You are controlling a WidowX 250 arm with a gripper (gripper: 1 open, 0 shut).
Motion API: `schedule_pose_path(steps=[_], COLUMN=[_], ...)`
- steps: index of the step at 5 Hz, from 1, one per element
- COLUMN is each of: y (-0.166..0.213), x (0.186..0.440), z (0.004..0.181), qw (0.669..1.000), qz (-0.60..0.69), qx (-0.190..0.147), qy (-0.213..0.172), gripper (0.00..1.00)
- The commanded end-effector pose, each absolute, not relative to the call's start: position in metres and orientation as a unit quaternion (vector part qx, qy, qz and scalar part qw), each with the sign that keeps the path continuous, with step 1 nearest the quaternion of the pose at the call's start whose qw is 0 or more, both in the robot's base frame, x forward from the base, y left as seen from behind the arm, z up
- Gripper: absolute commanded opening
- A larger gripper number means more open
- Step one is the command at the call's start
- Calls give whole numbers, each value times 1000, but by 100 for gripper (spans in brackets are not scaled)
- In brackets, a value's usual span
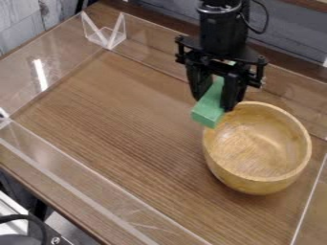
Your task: Remove the green block from inside the brown bowl and put it on the table
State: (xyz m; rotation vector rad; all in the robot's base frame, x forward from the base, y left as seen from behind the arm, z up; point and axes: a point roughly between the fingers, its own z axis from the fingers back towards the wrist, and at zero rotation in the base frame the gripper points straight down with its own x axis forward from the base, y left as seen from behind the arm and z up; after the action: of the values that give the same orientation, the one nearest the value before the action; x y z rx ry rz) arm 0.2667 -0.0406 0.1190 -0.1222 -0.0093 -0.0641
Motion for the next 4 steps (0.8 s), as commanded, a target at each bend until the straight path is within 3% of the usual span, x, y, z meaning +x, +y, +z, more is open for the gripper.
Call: schedule_pose_path(steps=[1,2,4], y=[-35,-24,33], x=[268,265,244], z=[137,143,163], qw=[997,997,997], qz=[-28,-22,-22], qx=[-59,-58,-47], qy=[-35,-40,-64], gripper=[0,0,0])
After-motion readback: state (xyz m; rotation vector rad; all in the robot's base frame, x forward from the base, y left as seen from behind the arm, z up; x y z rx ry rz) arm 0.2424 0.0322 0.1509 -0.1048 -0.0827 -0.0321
